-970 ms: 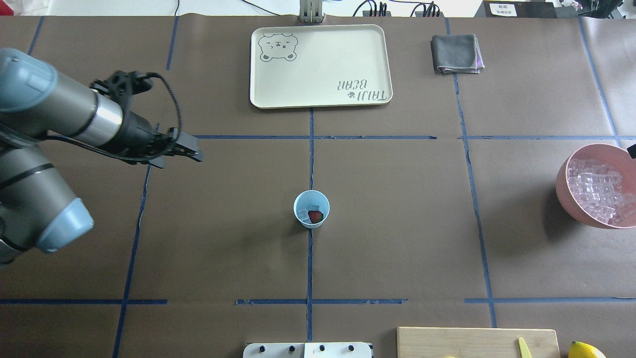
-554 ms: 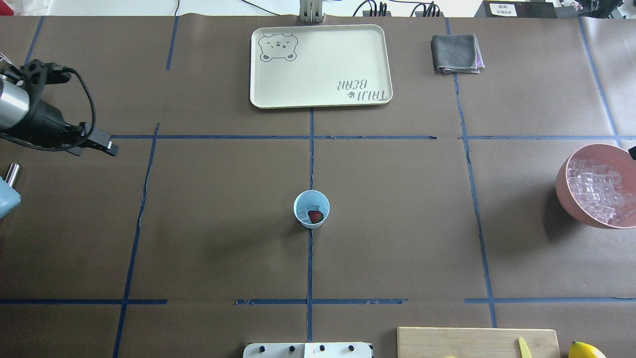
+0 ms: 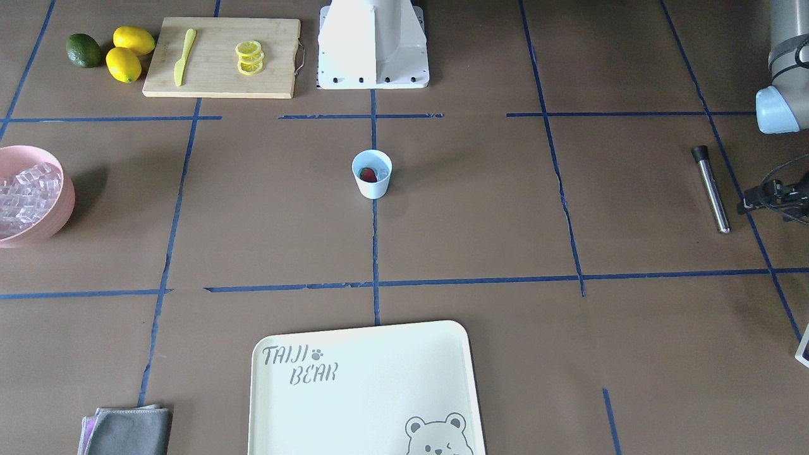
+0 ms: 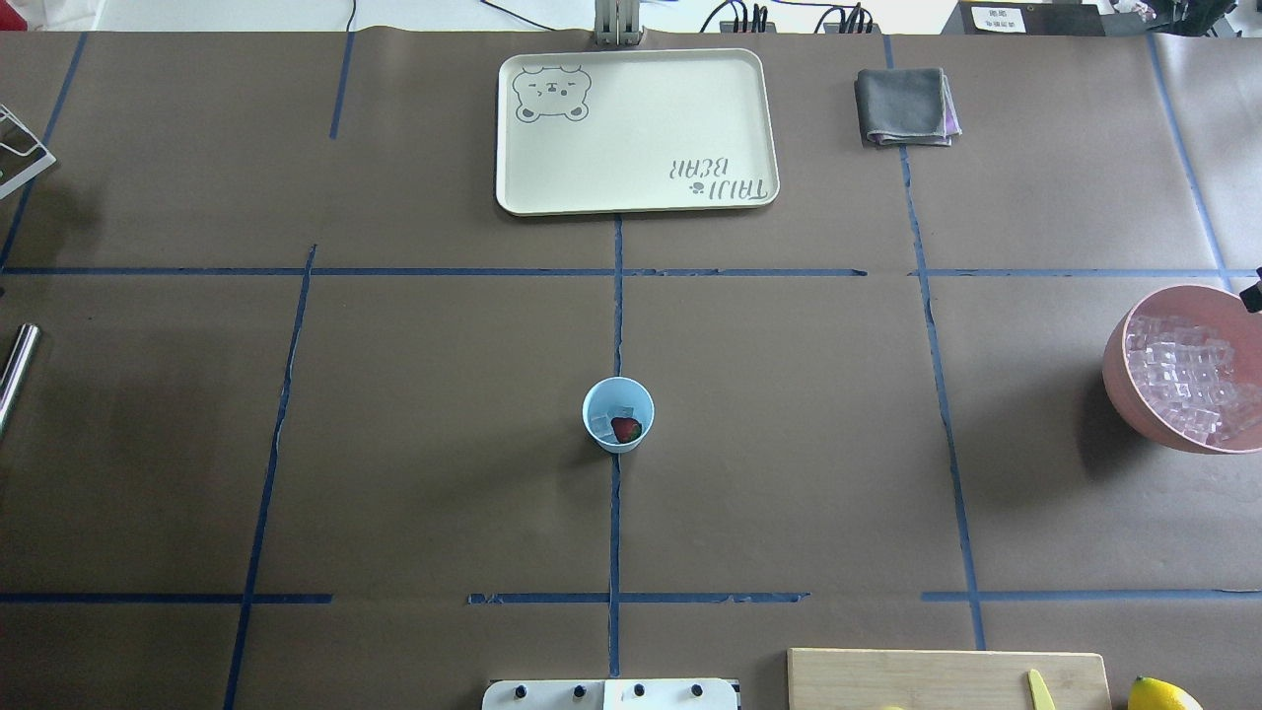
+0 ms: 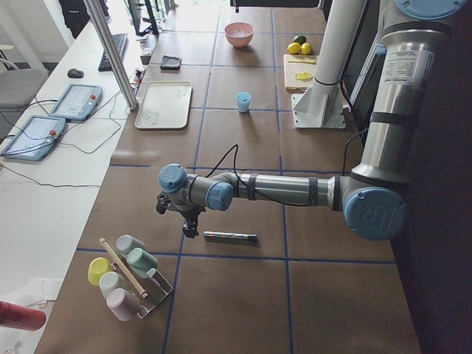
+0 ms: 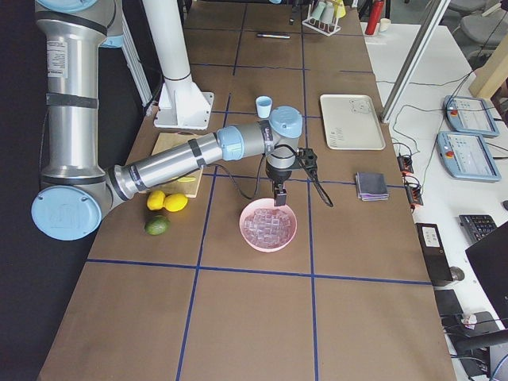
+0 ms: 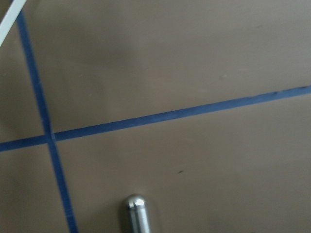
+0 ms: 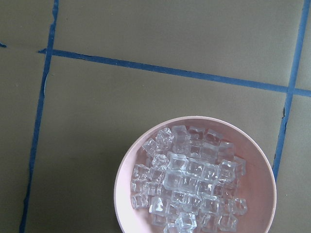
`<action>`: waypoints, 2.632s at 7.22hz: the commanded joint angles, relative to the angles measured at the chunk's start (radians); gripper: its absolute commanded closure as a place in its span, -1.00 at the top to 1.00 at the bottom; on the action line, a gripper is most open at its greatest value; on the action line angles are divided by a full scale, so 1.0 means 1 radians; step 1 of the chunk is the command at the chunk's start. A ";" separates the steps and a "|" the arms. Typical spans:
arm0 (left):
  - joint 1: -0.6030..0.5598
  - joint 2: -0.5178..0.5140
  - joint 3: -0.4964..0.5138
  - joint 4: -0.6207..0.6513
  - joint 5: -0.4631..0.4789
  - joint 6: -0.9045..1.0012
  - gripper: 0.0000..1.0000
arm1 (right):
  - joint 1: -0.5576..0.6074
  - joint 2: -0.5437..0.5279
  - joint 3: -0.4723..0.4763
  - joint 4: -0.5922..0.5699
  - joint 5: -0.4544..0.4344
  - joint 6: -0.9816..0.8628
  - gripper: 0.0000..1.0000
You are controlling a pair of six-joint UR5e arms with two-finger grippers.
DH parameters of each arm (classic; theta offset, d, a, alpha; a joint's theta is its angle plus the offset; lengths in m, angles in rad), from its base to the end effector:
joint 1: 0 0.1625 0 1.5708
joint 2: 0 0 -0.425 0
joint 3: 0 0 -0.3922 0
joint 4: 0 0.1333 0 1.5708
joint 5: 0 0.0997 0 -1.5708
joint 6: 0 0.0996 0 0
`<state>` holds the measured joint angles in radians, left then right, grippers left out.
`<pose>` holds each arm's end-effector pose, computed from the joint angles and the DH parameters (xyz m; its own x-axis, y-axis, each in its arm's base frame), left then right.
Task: Mash ice and strawberries in cup
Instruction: 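Lower the left gripper and grasp the steel muddler, then lift the muddler with the left gripper and lower it into the cup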
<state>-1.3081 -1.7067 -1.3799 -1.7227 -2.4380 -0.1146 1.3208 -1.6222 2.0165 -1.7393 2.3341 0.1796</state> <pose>0.0886 -0.5505 0.6596 0.6312 0.1278 -0.7650 -0.1875 0.9822 0.0093 -0.0498 -0.4554 0.4841 0.6942 -0.1547 0.7029 0.1190 0.9879 0.0999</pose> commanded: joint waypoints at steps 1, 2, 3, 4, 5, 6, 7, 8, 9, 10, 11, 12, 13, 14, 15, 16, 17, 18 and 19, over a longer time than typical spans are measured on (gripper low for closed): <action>0.051 -0.004 0.044 -0.012 -0.016 -0.107 1.00 | -0.002 0.002 -0.007 0.000 0.016 0.006 1.00; 0.065 0.007 0.042 -0.012 -0.015 -0.111 1.00 | -0.002 0.002 -0.005 -0.002 0.016 0.006 1.00; 0.093 0.007 0.047 -0.009 -0.015 -0.120 1.00 | -0.002 0.004 -0.013 -0.002 0.016 0.006 1.00; 0.108 0.009 0.048 -0.005 -0.016 -0.122 1.00 | -0.002 0.004 -0.015 0.001 0.014 0.006 1.00; 0.112 0.009 0.047 -0.002 -0.015 -0.123 1.00 | -0.002 0.004 -0.015 0.001 0.014 0.006 1.00; 0.122 0.021 0.045 -0.003 -0.013 -0.155 1.00 | -0.003 0.004 -0.016 0.001 0.014 0.006 1.00; 0.139 0.030 0.044 -0.009 -0.013 -0.180 1.00 | -0.003 0.005 -0.016 0.001 0.014 0.006 1.00; 0.141 0.032 0.045 -0.009 -0.013 -0.180 0.99 | -0.003 0.005 -0.015 0.001 0.016 0.006 1.00; 0.144 0.032 0.047 -0.008 -0.012 -0.180 0.95 | -0.003 0.005 -0.016 0.001 0.016 0.006 1.00; 0.147 0.033 0.051 -0.008 -0.012 -0.178 0.93 | -0.003 0.014 -0.019 0.000 0.016 0.004 1.00; 0.147 0.033 0.058 -0.008 -0.012 -0.180 0.90 | -0.003 0.024 -0.022 -0.002 0.016 0.006 1.00; 0.148 0.033 0.061 -0.006 -0.012 -0.180 0.88 | -0.003 0.024 -0.022 -0.002 0.016 0.006 1.00; 0.148 0.032 0.074 -0.008 -0.010 -0.177 0.85 | -0.003 0.025 -0.022 -0.002 0.016 0.006 1.00; 0.151 0.032 0.081 -0.008 -0.012 -0.177 0.76 | -0.003 0.025 -0.021 -0.002 0.016 0.006 1.00; 0.155 0.032 0.084 -0.008 -0.010 -0.177 0.64 | -0.003 0.025 -0.019 -0.002 0.016 0.006 1.00; 0.155 0.030 0.084 -0.006 -0.010 -0.178 0.36 | -0.003 0.025 -0.021 -0.002 0.016 0.006 1.00; 0.155 0.026 0.084 0.000 -0.010 -0.184 -0.39 | -0.003 0.025 -0.019 -0.002 0.016 0.006 1.00; 0.155 0.022 0.084 0.000 0.005 -0.185 -0.95 | -0.003 0.025 -0.019 -0.002 0.016 0.006 1.00; 0.155 0.019 0.081 -0.002 0.008 -0.183 -1.00 | -0.003 0.025 -0.019 -0.002 0.016 0.006 1.00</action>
<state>-1.1537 -1.6833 -1.2970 -1.7239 -2.4372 -0.2979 1.3177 -1.5969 1.9970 -1.7410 2.3501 0.1856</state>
